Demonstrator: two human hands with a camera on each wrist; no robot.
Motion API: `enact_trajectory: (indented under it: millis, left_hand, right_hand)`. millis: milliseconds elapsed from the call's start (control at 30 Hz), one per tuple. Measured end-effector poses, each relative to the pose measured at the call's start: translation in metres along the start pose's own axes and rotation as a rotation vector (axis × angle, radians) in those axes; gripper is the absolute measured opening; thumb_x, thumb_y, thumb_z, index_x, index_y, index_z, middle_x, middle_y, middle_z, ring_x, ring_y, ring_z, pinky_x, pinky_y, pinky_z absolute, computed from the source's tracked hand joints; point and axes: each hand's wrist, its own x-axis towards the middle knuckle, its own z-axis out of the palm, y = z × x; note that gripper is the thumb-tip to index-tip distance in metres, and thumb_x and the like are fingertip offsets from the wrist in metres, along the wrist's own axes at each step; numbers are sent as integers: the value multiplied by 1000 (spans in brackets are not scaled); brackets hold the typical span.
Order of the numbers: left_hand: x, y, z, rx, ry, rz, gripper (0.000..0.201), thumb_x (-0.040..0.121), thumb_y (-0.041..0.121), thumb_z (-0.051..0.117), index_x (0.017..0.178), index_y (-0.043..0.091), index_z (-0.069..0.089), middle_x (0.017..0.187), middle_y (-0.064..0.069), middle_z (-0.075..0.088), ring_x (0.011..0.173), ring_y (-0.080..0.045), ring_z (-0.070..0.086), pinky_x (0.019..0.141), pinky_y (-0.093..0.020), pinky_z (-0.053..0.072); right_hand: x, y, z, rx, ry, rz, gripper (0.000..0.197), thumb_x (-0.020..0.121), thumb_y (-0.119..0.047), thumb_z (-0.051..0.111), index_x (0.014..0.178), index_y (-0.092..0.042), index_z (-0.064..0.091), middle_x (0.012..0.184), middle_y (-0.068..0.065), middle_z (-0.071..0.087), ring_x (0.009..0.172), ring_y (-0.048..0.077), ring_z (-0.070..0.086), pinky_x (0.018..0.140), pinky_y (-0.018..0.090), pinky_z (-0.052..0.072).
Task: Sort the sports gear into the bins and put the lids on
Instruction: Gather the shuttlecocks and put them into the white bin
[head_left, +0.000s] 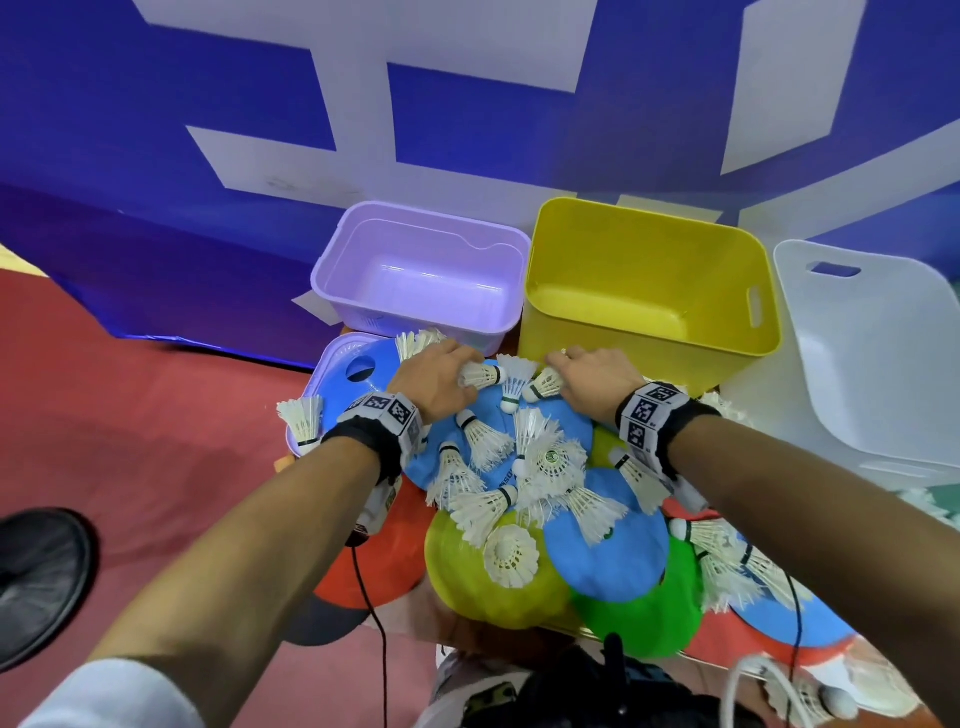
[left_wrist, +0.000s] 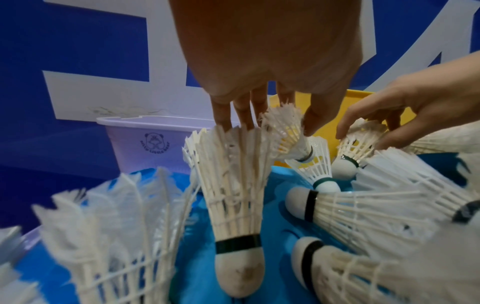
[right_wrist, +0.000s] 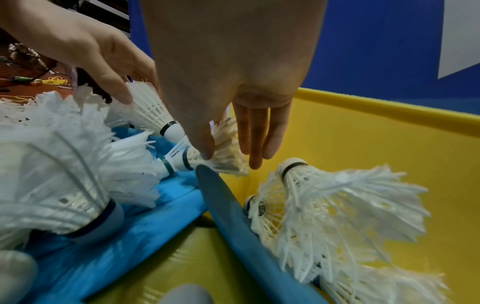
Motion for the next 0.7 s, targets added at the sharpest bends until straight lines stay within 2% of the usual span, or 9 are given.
enact_trajectory:
  millis: [133, 267, 400, 467, 567, 700]
  left_hand:
    - [-5, 5, -9, 0, 37, 18, 49, 89, 34, 57, 136, 23, 47, 135, -1, 47, 120, -23, 49, 92, -41, 45]
    - [-9, 12, -16, 25, 72, 35, 47, 88, 37, 57, 132, 26, 49, 132, 0, 51, 115, -24, 52, 88, -38, 45]
    - [-12, 22, -20, 39, 82, 42, 48, 87, 42, 56, 132, 27, 49, 127, 0, 53, 112, -25, 55, 90, -41, 46]
    - [-12, 28, -22, 47, 94, 65, 46, 88, 42, 56, 132, 27, 49, 125, -1, 53, 110, -26, 56, 88, -40, 45]
    - [-13, 39, -23, 49, 104, 128, 45, 91, 41, 55, 133, 27, 49, 129, -1, 52, 111, -27, 56, 87, -39, 45]
    - [-12, 60, -27, 25, 128, 206, 45, 93, 45, 55, 135, 29, 49, 134, 2, 52, 115, -23, 55, 90, -37, 43]
  right_hand:
    - [-13, 7, -5, 16, 54, 4, 40, 98, -40, 42, 134, -22, 39, 110, 8, 54, 75, 22, 55, 63, 32, 48]
    - [-29, 14, -11, 37, 80, 28, 46, 93, -54, 46, 130, -27, 41, 109, 7, 50, 74, 21, 54, 63, 30, 46]
    - [-44, 22, -13, 59, 105, 56, 51, 91, -58, 47, 130, -27, 42, 117, 7, 48, 74, 21, 52, 62, 29, 42]
    - [-53, 25, -13, 72, 118, 62, 52, 91, -59, 47, 129, -25, 42, 114, 5, 51, 76, 20, 53, 63, 30, 46]
    - [-69, 31, -14, 102, 140, 87, 49, 92, -58, 45, 124, -21, 44, 109, 3, 57, 78, 19, 55, 68, 32, 51]
    - [-92, 43, -16, 145, 218, 133, 48, 93, -57, 46, 122, -19, 47, 116, 4, 61, 88, 24, 61, 71, 36, 51]
